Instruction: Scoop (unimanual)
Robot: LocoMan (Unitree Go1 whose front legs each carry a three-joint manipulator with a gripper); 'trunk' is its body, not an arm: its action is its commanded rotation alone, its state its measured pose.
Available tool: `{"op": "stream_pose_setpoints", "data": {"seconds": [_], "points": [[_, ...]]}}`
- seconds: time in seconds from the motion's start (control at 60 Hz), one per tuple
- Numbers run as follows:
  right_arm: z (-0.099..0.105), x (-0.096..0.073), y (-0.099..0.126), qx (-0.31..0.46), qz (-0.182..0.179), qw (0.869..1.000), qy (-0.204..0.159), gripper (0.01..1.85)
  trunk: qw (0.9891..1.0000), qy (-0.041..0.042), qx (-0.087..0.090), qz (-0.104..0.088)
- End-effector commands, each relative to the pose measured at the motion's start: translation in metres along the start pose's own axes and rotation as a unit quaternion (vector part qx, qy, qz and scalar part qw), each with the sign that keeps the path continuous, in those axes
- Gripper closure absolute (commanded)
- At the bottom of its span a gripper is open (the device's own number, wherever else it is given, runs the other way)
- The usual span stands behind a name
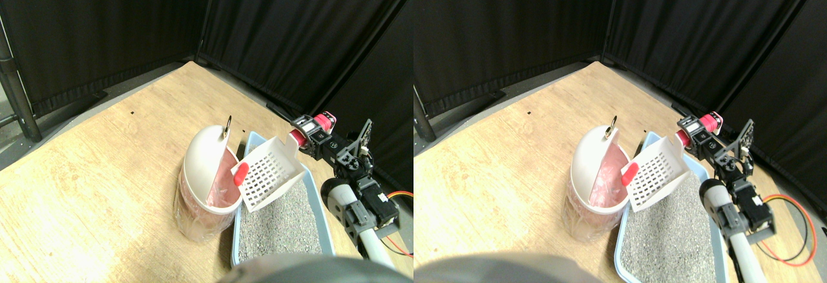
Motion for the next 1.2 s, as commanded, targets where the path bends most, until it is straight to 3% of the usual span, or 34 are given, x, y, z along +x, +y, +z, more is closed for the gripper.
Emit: {"op": "stream_pose_setpoints", "data": {"seconds": [0.017, 0.117, 0.3, 0.35, 0.8, 0.833, 0.983, 1.067, 1.2], "points": [[0.008, 0.000, -0.003, 0.000, -0.001, 1.000, -0.021, 1.61, 0.9993, -0.0096, -0.007, 0.035], [0.010, -0.002, -0.006, 0.011, -0.004, 1.000, -0.015, 1.64, 0.9993, -0.0102, -0.006, 0.034], [0.014, -0.001, -0.015, 0.022, -0.001, 0.999, -0.048, 1.57, 0.9994, -0.0117, -0.006, 0.032], [0.017, -0.003, -0.017, 0.021, -0.007, 0.999, -0.044, 1.64, 0.9994, -0.0119, -0.006, 0.031], [0.012, -0.005, -0.021, 0.034, -0.010, 0.998, -0.042, 1.54, 0.9996, -0.0084, -0.004, 0.027], [0.013, -0.005, -0.021, 0.033, -0.012, 0.999, -0.040, 1.65, 0.9996, -0.0087, -0.003, 0.027], [0.009, -0.005, -0.024, 0.041, -0.013, 0.998, -0.048, 1.59, 0.9998, -0.0054, 0.003, 0.021], [0.003, -0.007, -0.028, 0.065, -0.021, 0.996, -0.058, 1.81, 0.9999, -0.0041, 0.009, 0.014], [-0.006, -0.011, -0.037, 0.122, -0.043, 0.989, -0.072, 1.81, 0.9998, -0.0015, 0.017, 0.001]]}}
